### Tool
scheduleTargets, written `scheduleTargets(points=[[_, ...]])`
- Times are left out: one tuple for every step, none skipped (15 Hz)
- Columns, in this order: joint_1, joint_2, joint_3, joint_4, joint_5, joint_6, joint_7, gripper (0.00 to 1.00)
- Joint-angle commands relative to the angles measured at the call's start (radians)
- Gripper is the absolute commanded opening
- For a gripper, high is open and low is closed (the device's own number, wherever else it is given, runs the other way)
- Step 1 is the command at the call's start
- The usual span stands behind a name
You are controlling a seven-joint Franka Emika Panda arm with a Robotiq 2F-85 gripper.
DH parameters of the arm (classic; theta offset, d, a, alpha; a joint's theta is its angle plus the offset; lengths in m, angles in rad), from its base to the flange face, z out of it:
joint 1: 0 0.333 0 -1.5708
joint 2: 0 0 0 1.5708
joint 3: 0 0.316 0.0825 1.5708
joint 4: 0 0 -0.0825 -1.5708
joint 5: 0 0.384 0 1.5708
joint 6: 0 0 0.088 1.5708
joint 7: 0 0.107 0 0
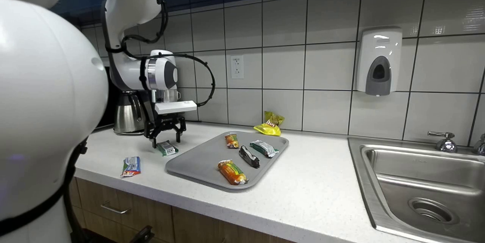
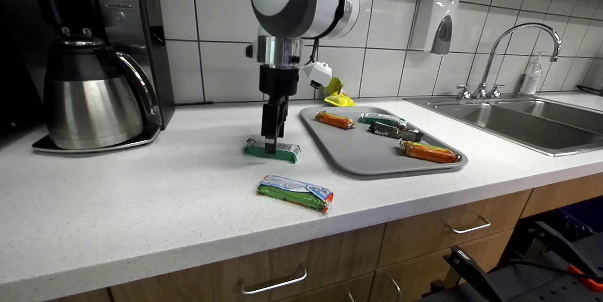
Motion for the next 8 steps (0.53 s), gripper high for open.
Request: scheduleTargets(points=[[0.009, 0.023, -0.005, 0.022, -0.024, 0.019, 0.052, 1.0], [0.009, 0.026, -0.005, 0.023, -0.024, 0.022, 0.057, 1.0], [0.007, 0.029, -0.004, 0.024, -0.023, 0.023, 0.059, 1.0], [0.006, 0.03, -0.003, 0.024, -0.023, 0.026, 0.063, 1.0], [0.005, 0.031, -0.002, 0.025, -0.022, 0.027, 0.065, 1.0], [0.006, 0.033, -0.003, 0.026, -0.025, 0.03, 0.069, 1.0], [0.006, 0.035, -0.004, 0.027, -0.026, 0.031, 0.072, 1.0], [0.006, 0.036, -0.005, 0.028, -0.027, 0.032, 0.076, 1.0]])
